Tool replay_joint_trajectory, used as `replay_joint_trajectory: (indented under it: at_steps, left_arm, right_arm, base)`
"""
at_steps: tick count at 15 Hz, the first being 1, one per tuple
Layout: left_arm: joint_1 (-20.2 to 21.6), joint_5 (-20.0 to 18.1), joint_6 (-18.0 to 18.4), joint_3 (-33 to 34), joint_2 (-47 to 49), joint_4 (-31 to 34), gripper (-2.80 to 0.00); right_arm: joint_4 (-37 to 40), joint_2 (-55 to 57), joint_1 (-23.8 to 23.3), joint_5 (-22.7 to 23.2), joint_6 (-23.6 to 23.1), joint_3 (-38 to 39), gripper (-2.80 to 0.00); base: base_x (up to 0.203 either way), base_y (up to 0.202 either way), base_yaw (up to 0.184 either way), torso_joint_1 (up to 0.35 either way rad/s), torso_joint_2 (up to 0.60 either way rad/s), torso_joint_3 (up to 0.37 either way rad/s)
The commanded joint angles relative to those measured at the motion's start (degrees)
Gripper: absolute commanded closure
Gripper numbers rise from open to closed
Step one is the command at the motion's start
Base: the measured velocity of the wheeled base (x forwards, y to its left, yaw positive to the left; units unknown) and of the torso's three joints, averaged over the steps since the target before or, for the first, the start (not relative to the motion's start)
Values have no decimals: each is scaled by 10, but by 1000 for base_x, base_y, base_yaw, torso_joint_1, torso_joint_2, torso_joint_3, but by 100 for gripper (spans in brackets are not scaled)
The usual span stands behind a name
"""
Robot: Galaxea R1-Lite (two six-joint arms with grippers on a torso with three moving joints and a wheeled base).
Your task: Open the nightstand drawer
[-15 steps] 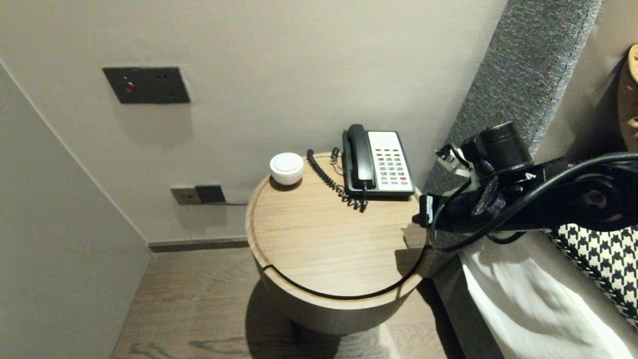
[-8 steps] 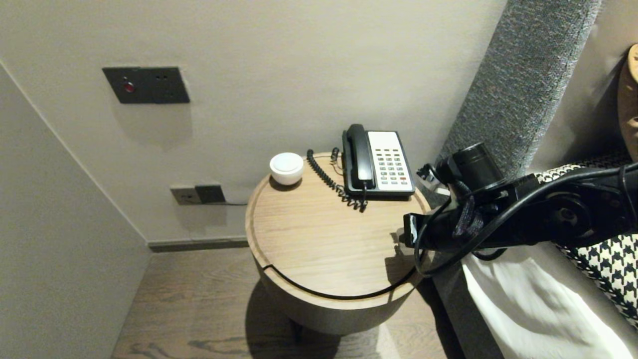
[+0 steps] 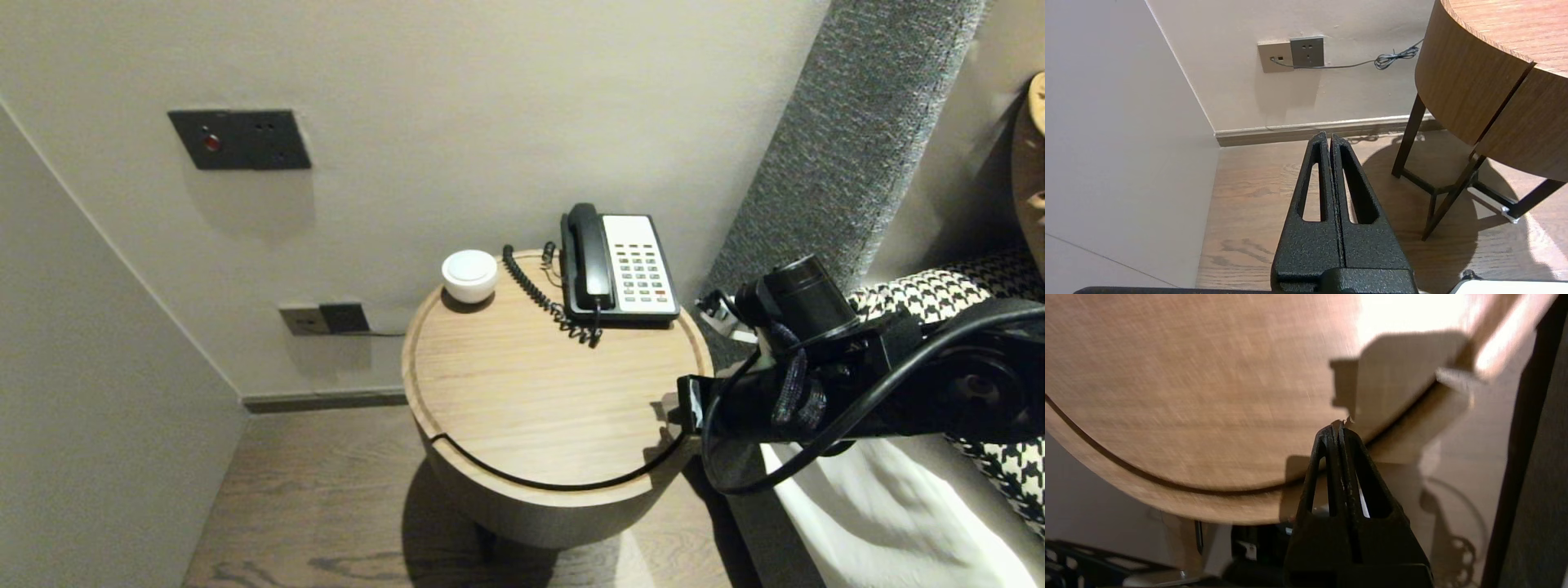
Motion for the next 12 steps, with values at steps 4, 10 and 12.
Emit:
replay_joint_trajectory:
  at_steps: [4,10,12]
  left_arm:
    - [0,0,1,0,-1,0,0]
    - [0,0,1,0,0,0,0]
    - [0,0,1,0,-1,0,0]
  right_arm:
    - [-4,-14,0,3,4,49,0]
    - [-28,-15,-1,3,5,75,0]
    - [-28,-25,0,3,5,84,0]
  base:
    - [0,0,0,0,0,0]
    - [0,0,0,0,0,0]
    - [0,0,0,0,0,0]
